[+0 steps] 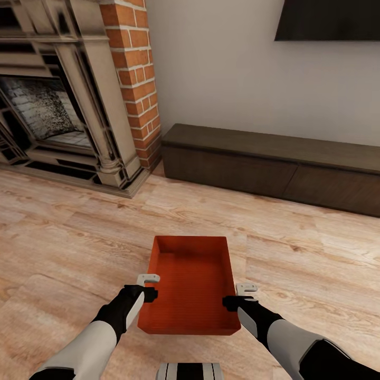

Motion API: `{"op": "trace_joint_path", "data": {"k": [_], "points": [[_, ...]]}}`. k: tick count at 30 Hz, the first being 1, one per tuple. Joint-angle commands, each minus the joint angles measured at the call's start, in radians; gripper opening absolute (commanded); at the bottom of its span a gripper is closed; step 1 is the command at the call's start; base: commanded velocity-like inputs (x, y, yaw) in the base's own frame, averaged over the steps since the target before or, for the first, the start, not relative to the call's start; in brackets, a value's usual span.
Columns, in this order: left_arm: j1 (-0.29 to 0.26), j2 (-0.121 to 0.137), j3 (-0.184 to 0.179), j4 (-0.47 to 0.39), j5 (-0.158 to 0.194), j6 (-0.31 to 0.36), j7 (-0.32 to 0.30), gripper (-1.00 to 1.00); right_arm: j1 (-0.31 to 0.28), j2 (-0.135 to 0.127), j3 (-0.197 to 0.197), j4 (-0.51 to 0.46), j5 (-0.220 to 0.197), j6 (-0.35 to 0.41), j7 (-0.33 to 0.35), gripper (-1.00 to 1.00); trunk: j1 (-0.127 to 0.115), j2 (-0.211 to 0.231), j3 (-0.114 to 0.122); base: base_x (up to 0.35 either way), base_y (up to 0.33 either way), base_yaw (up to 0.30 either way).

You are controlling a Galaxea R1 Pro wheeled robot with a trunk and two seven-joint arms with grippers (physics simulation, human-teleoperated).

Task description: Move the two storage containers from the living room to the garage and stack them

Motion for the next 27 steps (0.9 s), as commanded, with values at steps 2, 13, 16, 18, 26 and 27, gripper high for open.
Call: {"op": "trace_joint_path", "data": {"k": [2, 13, 16, 18, 26, 27], "points": [[0.0, 0.0, 0.0, -0.002, -0.001, 0.005, 0.003, 1.0, 0.0, 0.0, 0.008, -0.002, -0.006, 0.006, -0.006, 1.0, 0.0, 0.0, -0.001, 0.0, 0.0, 0.0], [0.0, 0.0, -0.002, -0.002, -0.001, 0.006, 0.003, 1.0, 0.0, 0.0, 0.008, -0.002, -0.006, 0.006, -0.006, 1.0, 0.023, -0.042, -0.02, 0.0, 0.0, 0.0], [0.0, 0.0, -0.002, -0.002, -0.001, 0.006, 0.003, 1.0, 0.0, 0.0, 0.008, -0.002, -0.006, 0.006, -0.006, 1.0, 0.023, -0.042, -0.02, 0.0, 0.0, 0.0], [0.0, 0.0, -0.002, -0.002, -0.001, 0.006, 0.003, 1.0, 0.0, 0.0, 0.008, -0.002, -0.006, 0.006, -0.006, 1.0, 0.023, -0.042, -0.02, 0.0, 0.0, 0.0], [0.0, 0.0, -0.002, -0.002, -0.001, 0.006, 0.003, 1.0, 0.0, 0.0, 0.008, -0.002, -0.006, 0.006, -0.006, 1.0, 0.023, -0.042, -0.02, 0.0, 0.0, 0.0], [0.0, 0.0, -0.002, -0.002, -0.001, 0.006, 0.003, 1.0, 0.0, 0.0, 0.008, -0.002, -0.006, 0.006, -0.006, 1.0, 0.023, -0.042, -0.02, 0.0, 0.0, 0.0]]}}
